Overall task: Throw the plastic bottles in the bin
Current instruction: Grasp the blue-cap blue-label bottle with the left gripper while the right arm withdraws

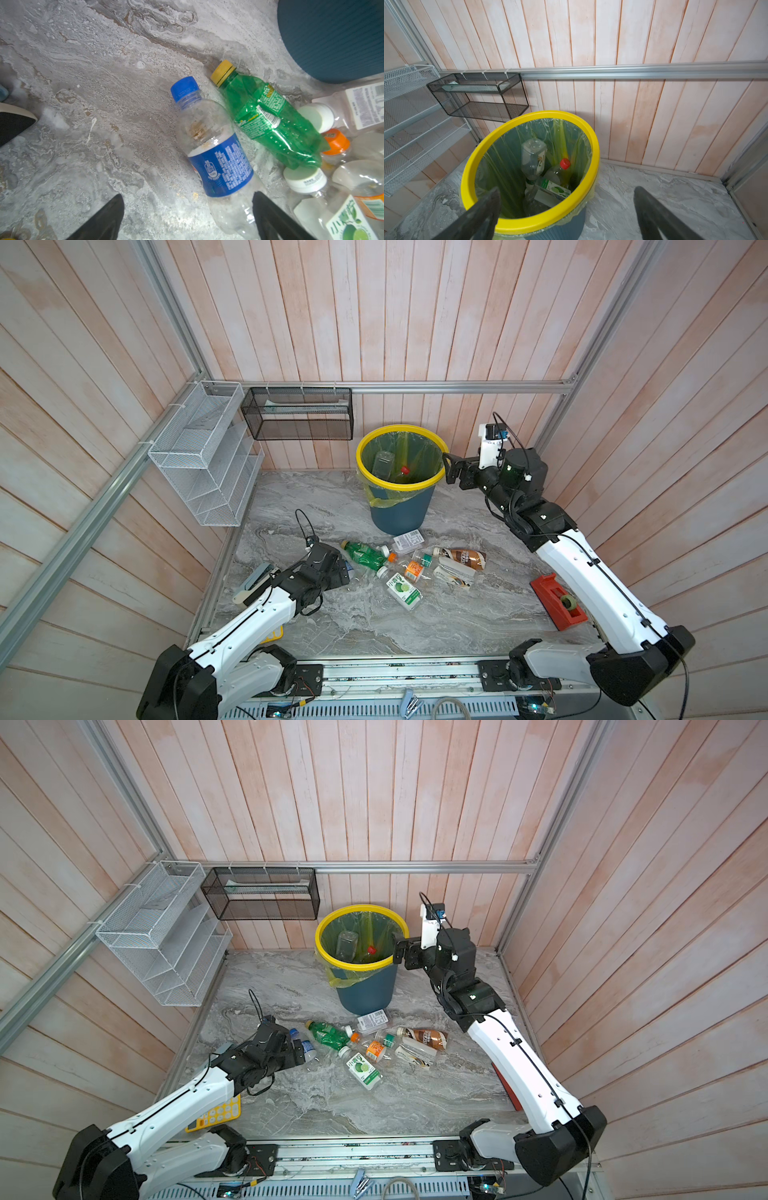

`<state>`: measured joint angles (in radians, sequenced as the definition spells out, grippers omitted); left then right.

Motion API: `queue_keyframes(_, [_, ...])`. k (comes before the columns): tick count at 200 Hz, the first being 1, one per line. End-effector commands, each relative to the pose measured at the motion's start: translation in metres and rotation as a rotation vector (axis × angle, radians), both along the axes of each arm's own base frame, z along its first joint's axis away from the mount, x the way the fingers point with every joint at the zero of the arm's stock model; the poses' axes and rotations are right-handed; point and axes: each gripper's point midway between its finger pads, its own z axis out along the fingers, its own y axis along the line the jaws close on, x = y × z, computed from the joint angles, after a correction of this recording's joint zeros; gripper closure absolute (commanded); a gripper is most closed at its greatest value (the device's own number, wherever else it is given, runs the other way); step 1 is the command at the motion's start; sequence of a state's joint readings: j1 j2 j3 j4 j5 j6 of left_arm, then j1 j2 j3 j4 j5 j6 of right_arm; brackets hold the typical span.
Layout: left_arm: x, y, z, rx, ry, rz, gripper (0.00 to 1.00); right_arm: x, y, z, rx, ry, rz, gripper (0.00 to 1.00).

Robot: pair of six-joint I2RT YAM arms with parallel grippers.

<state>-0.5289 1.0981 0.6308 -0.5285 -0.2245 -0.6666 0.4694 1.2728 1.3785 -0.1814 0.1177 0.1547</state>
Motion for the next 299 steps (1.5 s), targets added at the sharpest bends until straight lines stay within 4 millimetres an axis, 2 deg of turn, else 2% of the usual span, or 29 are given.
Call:
queue_keyframes(1, [0.011,-0.014,0.009,-0.037,-0.025,-0.024,0.03,-0.007,-0.016,-0.008,0.032,0.017,-0.033,0.0])
queue_keyframes(14, [0.012,-0.017,0.004,-0.042,-0.014,-0.03,0.03,-0.01,-0.025,-0.018,0.038,0.034,-0.053,0.0])
queue_keyframes(19, [0.013,-0.018,0.003,-0.044,-0.011,-0.033,0.03,-0.011,-0.026,-0.035,0.029,0.065,-0.056,0.0])
queue_keyframes(26, [0.014,-0.019,0.001,-0.051,-0.008,-0.034,0.03,-0.015,-0.028,-0.043,0.029,0.08,-0.057,0.0])
queue_keyframes(29, [0.014,-0.021,0.001,-0.055,-0.008,-0.037,0.03,-0.012,-0.039,-0.047,0.031,0.086,-0.088,0.0])
queue_keyframes(37, [0.016,-0.023,-0.001,-0.063,-0.007,-0.041,0.04,-0.014,-0.047,-0.058,0.033,0.104,-0.105,0.0])
queue_keyframes(82, [0.021,-0.039,-0.015,-0.11,0.033,-0.077,0.05,-0.03,-0.079,-0.123,0.057,0.226,-0.171,0.0])
queue_keyframes(112, [0.02,-0.038,-0.025,-0.12,0.061,-0.07,0.1,-0.04,-0.092,-0.166,0.066,0.311,-0.198,0.0])
queue_keyframes(150, [0.018,-0.03,-0.035,-0.132,0.08,-0.053,0.13,-0.052,-0.101,-0.203,0.077,0.381,-0.223,0.0])
queue_keyframes(171, [0.017,-0.027,-0.042,-0.126,0.095,-0.056,0.14,-0.058,-0.103,-0.214,0.091,0.401,-0.231,0.0])
queue_keyframes(201, [0.017,-0.028,-0.051,-0.123,0.116,-0.065,0.19,-0.062,-0.104,-0.219,0.103,0.406,-0.239,0.0])
queue_keyframes(213, [0.017,-0.029,-0.055,-0.125,0.129,-0.072,0.24,-0.064,-0.105,-0.218,0.106,0.403,-0.243,0.0])
queue_keyframes(239, [0.017,-0.029,-0.058,-0.128,0.141,-0.066,0.41,-0.066,-0.108,-0.217,0.106,0.4,-0.252,0.0])
queue_keyframes(278, [0.018,-0.021,-0.037,-0.149,0.063,-0.015,0.51,-0.071,-0.112,-0.22,0.108,0.398,-0.273,0.0])
queue_keyframes(299, [0.021,-0.013,-0.01,-0.161,-0.023,0.021,0.55,-0.073,-0.116,-0.223,0.104,0.398,-0.289,0.0])
